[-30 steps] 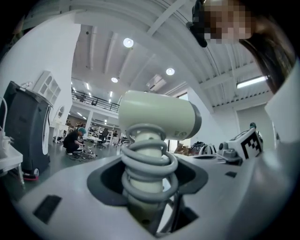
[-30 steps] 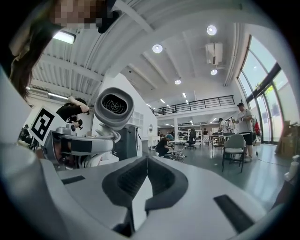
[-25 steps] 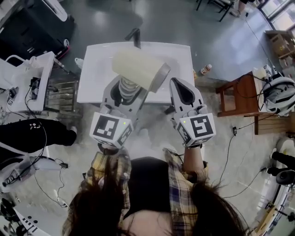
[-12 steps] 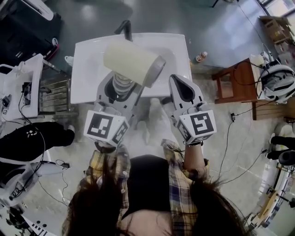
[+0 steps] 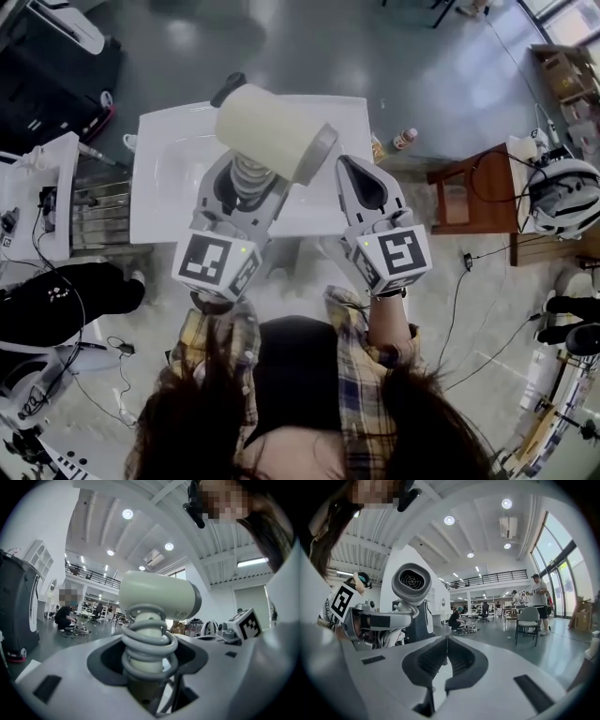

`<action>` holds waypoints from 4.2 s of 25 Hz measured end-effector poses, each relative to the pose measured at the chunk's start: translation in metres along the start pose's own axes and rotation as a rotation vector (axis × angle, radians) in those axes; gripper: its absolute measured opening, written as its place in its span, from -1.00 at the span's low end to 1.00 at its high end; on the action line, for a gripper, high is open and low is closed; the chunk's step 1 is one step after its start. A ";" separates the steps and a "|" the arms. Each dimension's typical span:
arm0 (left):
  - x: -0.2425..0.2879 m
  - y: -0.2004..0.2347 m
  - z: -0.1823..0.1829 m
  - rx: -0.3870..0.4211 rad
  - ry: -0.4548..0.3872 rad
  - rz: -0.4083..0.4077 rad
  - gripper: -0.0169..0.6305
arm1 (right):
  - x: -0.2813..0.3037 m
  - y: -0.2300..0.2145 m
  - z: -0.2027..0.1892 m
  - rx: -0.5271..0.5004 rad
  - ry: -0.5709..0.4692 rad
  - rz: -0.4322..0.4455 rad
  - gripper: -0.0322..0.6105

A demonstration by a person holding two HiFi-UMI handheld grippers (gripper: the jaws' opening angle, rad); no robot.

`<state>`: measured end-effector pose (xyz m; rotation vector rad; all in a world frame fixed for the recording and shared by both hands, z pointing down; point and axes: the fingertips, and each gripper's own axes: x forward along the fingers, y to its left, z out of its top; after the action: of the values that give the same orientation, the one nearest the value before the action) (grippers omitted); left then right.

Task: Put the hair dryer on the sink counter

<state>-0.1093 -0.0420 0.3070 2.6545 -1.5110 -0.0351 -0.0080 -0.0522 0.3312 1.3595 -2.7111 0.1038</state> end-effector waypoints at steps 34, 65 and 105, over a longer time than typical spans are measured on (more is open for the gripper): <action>0.173 0.048 -0.034 0.051 0.168 0.087 -0.11 | 0.122 -0.122 -0.011 0.019 0.106 0.187 -0.85; 0.262 0.044 -0.156 0.179 0.478 -0.191 -0.11 | 0.127 -0.150 -0.095 0.084 0.317 0.138 -0.85; 0.273 0.028 -0.313 0.230 0.889 -0.479 -0.11 | 0.141 -0.156 -0.135 0.151 0.384 0.138 -0.85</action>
<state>0.0261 -0.2709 0.6270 2.5204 -0.6138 1.1595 0.0424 -0.2426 0.4849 1.0511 -2.5032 0.5323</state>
